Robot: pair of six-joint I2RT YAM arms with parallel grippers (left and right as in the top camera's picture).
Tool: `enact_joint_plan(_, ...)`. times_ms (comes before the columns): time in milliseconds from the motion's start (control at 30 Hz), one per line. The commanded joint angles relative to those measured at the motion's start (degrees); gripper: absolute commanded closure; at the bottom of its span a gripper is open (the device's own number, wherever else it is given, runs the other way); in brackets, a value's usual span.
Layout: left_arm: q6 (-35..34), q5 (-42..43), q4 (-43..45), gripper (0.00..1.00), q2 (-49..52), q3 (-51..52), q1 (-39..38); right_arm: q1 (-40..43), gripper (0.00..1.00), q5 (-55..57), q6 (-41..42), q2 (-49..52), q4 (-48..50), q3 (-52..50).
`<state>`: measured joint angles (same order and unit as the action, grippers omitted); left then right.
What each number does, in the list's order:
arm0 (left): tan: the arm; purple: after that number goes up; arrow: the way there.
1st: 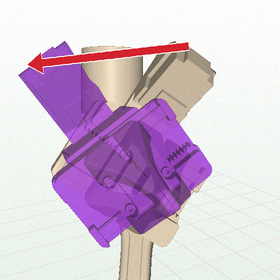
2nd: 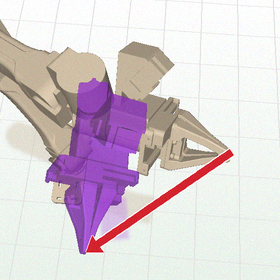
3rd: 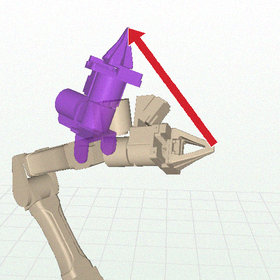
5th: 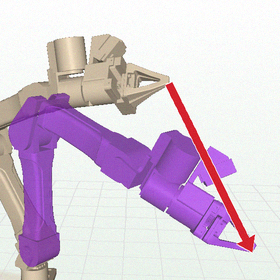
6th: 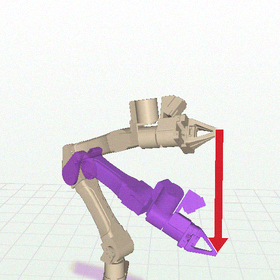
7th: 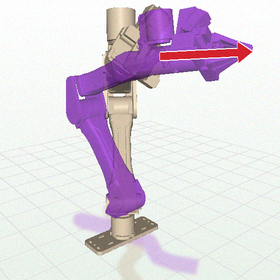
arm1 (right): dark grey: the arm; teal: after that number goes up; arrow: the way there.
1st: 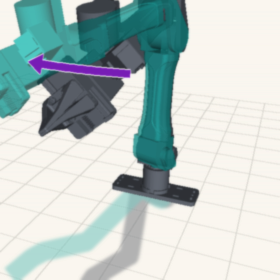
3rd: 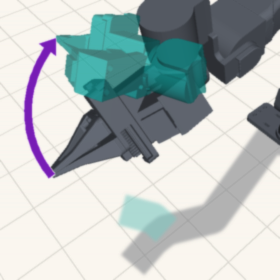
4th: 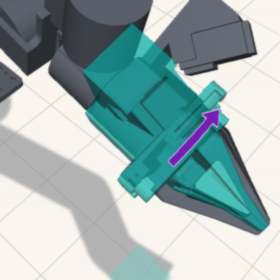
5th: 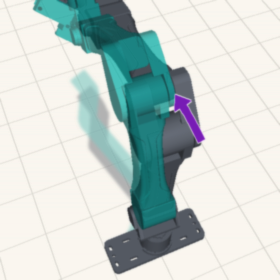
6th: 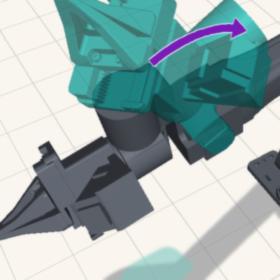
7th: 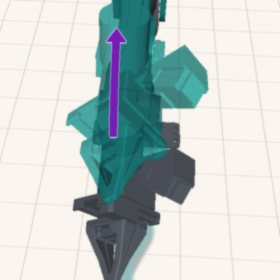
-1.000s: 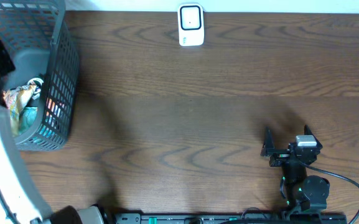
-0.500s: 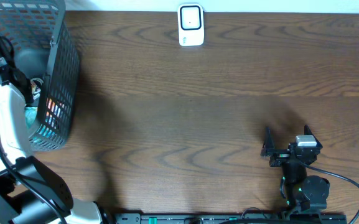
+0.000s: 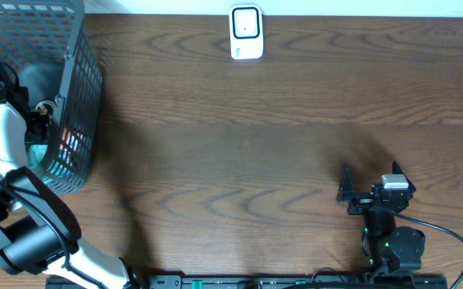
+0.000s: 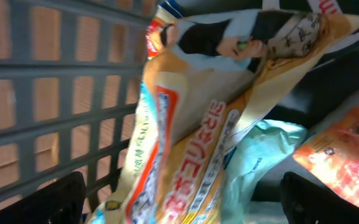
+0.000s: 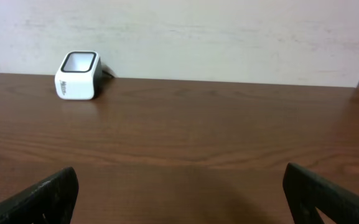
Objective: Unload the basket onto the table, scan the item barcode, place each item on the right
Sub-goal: 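Grasp the yellow snack bag inside the basket with the left gripper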
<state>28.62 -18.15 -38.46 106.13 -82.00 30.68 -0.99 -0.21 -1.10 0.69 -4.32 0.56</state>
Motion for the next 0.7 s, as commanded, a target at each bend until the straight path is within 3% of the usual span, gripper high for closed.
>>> enact_joint_plan(0,0.9,0.6,0.4,0.02,2.4,0.2,0.9,-0.2,0.01,0.0,-0.7,-0.3,-0.1,-0.2)
enact_joint_plan(133,0.9,0.5,0.9,0.04,3.6,0.2,1.7,-0.2,0.01,0.0,-0.7,-0.3,-0.1,-0.2)
enact_joint_plan(267,0.7,-2.8,1.9,0.27,3.5,0.1,1.9,-0.2,0.01,0.0,-0.7,-0.3,-0.1,-0.2)
enact_joint_plan(367,-0.6,-3.5,1.9,0.46,2.9,0.1,1.9,-0.2,0.01,0.0,-0.7,-0.3,-0.1,-0.2)
enact_joint_plan(500,-3.6,-3.5,1.9,0.9,1.0,0.1,1.9,-0.2,0.01,0.0,-0.7,-0.3,-0.1,-0.2)
enact_joint_plan(667,-6.7,-0.4,1.6,0.93,-3.1,0.1,1.8,-0.2,0.01,0.0,-0.7,-0.3,-0.1,-0.2)
